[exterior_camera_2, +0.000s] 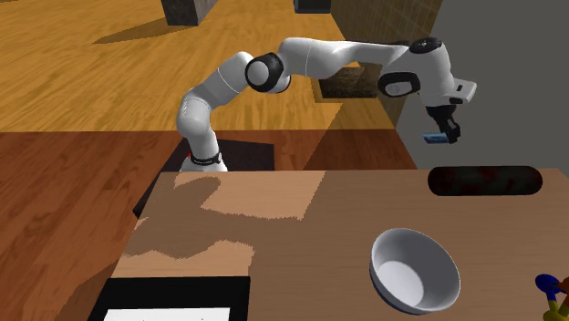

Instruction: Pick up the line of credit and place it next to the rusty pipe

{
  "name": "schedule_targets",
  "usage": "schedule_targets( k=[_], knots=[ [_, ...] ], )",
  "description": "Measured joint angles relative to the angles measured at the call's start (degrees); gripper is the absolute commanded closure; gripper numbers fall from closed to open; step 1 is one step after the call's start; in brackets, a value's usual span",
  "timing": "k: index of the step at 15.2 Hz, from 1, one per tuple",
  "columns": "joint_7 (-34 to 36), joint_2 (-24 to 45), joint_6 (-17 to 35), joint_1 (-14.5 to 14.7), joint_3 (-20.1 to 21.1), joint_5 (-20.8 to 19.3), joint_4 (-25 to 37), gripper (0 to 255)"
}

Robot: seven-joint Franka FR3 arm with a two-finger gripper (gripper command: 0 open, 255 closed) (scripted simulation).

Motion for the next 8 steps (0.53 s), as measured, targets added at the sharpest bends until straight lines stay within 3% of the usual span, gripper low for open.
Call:
schedule_targets(
  k=[8],
  knots=[
    [-2.18, 0.88, 4.75, 1.28, 0.94, 1.35, -4.57, 255]
  ],
)
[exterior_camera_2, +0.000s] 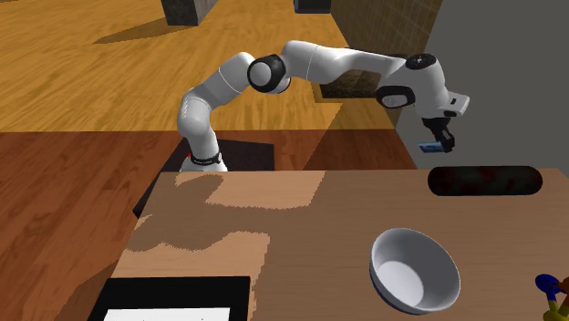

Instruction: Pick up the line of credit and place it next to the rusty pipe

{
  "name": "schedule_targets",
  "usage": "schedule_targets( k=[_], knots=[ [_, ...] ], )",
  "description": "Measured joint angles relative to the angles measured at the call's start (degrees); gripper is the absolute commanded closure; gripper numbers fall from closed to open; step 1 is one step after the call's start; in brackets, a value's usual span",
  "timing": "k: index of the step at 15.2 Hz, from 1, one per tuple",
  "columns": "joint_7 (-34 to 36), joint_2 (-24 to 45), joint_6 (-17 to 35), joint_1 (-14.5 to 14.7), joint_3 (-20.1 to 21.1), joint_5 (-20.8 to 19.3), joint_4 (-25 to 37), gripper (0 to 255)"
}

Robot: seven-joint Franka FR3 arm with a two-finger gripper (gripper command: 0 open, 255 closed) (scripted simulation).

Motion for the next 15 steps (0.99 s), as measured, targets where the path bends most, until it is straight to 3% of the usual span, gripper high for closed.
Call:
schedule_targets(
  k=[15],
  knots=[
    [-4.73, 2.43, 8.51, 1.05, 2.62, 3.34, -6.85, 255]
  ],
)
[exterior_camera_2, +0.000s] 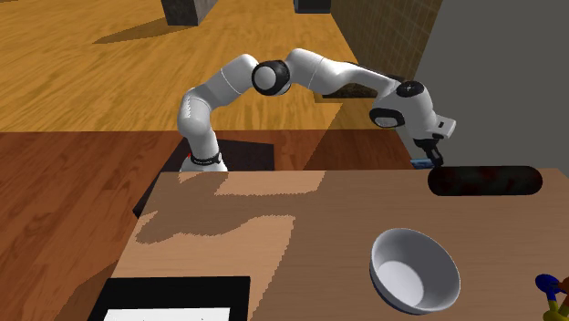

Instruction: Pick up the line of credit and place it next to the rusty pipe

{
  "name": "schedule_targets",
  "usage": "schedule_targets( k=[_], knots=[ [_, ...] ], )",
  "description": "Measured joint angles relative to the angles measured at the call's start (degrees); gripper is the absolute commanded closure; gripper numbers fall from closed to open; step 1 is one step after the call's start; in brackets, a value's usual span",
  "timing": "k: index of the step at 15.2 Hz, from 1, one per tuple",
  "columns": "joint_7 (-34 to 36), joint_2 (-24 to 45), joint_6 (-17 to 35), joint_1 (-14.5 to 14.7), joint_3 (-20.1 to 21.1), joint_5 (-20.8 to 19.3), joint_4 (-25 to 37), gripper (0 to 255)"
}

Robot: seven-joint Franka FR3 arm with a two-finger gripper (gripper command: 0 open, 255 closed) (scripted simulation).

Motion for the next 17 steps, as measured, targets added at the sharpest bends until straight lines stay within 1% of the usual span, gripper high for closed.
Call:
schedule_targets(
  k=[6, 8, 10, 12, 13, 15, 17],
  knots=[
    [-0.64, 1.92, 2.21, -0.5, 1.06, 1.06, 1.77, 255],
    [-1.41, 1.24, 2.9, -0.1, 1.23, 1.3, 0.39, 255],
    [-1.13, 1.61, 2.44, -0.32, 1.24, 1.17, 0.95, 255],
    [-1.72, 1.23, 2.88, -0.18, 1.43, 1.42, 0.15, 255],
    [-1.82, 0.93, 3.23, 0.21, 1.44, 1.48, -0.6, 0],
    [-2.63, -0.43, 4.24, 1.25, 1.44, 1.71, -3.5, 0],
    [-2.62, -0.6, 4.18, 1.4, 1.33, 1.66, -4.41, 0]
  ],
)
